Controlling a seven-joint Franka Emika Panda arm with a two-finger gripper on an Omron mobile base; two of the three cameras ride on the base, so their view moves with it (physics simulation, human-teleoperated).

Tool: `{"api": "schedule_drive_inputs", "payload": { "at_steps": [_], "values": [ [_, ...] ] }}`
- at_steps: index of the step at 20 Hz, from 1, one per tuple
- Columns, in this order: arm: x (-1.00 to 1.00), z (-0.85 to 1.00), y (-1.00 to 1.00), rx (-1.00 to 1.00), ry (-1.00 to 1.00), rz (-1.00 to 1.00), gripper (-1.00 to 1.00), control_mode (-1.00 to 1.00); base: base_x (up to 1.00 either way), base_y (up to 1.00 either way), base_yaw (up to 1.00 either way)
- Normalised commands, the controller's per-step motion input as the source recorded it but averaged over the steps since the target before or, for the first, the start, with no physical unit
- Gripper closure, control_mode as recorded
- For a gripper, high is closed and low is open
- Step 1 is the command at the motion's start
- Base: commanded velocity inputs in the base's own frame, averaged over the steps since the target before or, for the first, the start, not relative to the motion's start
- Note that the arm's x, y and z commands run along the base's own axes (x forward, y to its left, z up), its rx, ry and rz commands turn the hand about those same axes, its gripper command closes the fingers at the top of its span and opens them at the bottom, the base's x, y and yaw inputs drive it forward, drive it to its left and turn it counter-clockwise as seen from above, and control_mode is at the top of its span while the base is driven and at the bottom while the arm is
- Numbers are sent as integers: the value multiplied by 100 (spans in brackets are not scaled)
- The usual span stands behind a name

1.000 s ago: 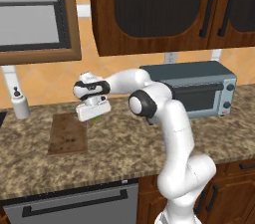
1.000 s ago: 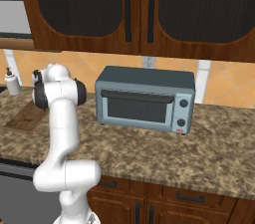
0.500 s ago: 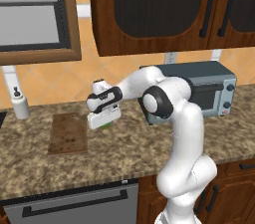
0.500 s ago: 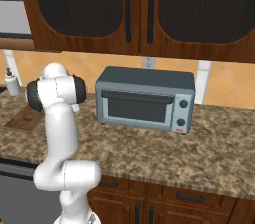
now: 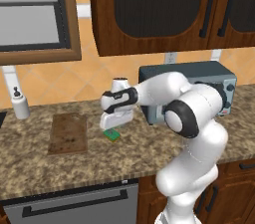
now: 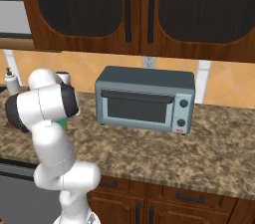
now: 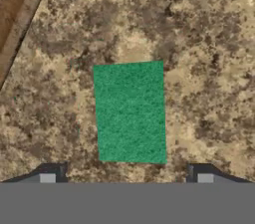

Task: Pick up the sponge from the counter and clean the cutting board by briefly scrubbing or pressing down on the cutting board. Once finished, release the sponge.

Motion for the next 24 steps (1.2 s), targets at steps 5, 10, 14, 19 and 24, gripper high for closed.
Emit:
{"api": "schedule_drive_inputs", "payload": {
  "at_steps": [5, 10, 14, 19, 24],
  "values": [
    [-45, 55, -14, 11, 0, 14, -100, -100, 0, 0, 0],
    [-88, 72, 0, 0, -12, 18, -100, -100, 0, 0, 0],
    [-100, 69, -24, 0, -19, 9, -100, -100, 0, 0, 0],
    [-100, 74, -41, 2, -17, 3, -100, -100, 0, 0, 0],
    [-100, 47, -54, 8, -12, 0, -100, -100, 0, 0, 0]
  ]
}}
